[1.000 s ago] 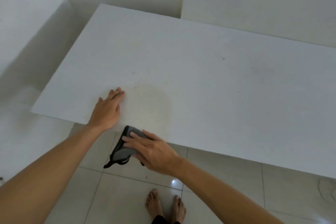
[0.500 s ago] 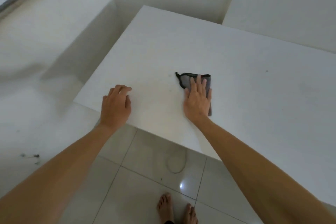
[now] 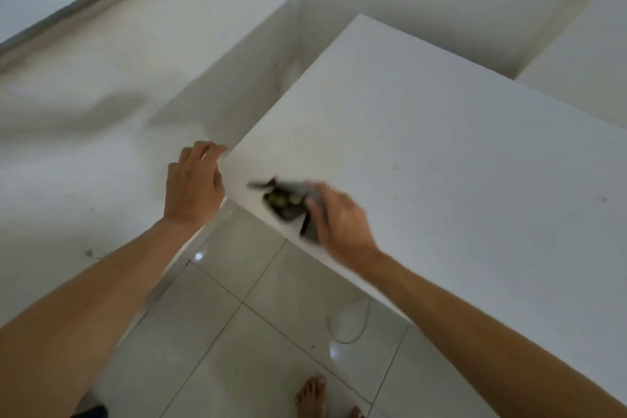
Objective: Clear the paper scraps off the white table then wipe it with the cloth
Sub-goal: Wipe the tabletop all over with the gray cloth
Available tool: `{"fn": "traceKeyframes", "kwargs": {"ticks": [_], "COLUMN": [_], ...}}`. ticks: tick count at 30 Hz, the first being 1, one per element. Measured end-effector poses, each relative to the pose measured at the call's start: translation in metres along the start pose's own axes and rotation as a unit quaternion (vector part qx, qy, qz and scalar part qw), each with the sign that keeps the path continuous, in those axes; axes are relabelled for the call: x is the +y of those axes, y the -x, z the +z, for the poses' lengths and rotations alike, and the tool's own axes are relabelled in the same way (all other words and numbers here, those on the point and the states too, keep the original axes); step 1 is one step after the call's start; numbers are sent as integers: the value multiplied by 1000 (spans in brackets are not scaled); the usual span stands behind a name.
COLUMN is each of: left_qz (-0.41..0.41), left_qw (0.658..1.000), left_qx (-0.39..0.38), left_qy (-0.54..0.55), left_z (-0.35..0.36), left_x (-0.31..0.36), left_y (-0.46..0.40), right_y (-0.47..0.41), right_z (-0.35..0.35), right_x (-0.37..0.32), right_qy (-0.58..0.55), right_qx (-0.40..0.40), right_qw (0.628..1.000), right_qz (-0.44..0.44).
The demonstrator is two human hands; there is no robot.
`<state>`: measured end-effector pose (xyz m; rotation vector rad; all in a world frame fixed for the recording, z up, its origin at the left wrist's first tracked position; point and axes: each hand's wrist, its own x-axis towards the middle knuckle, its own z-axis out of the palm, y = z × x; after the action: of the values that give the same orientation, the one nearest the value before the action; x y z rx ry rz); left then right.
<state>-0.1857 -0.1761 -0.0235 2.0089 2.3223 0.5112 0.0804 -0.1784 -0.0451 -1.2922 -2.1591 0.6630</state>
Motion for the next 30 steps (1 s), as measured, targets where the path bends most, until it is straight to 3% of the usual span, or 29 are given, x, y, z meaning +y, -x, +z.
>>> {"fn": "traceKeyframes", "kwargs": {"ticks": [2, 5, 7, 11, 16, 19, 22, 24, 26, 27, 28, 30], "left_qz": [-18, -30, -34, -75, -69, -54, -60, -93, -162, -228, -294, -322], "left_qw": [1000, 999, 999, 997, 996, 996, 994, 987, 947, 892, 817, 709], "left_qx": [1, 4, 7, 11, 20, 25, 9, -73, -242, -317, -370, -397], "left_qy": [4, 9, 9, 24, 53, 69, 90, 110, 139, 226, 330, 486], "left_z": [0, 2, 4, 7, 3, 1, 1, 2, -1, -3, -4, -1], "left_x": [-10, -22, -29, -35, -26, -11, 13, 40, 74, 92, 108, 137], "left_y": [0, 2, 1, -16, -53, -85, -126, -159, -192, -205, -218, -242], "right_y": [-47, -104, -120, -103, -84, -96, -130, -161, -189, -201, -212, -233], "right_z": [8, 37, 61, 100, 67, 23, -24, -53, -80, -91, -100, -116], "right_x": [15, 12, -7, -49, -40, -18, 15, 38, 61, 71, 80, 96], "right_qy": [72, 146, 160, 119, 18, -10, 25, 48, 58, 61, 65, 76], "right_qx": [77, -26, -98, -190, -261, -248, -181, -122, -85, -74, -68, -67], "right_qw": [992, 979, 979, 963, 947, 959, 979, 988, 990, 990, 990, 987], "right_qz": [74, 139, 78, -150, -187, -138, -88, -86, -97, -103, -110, -122]}}
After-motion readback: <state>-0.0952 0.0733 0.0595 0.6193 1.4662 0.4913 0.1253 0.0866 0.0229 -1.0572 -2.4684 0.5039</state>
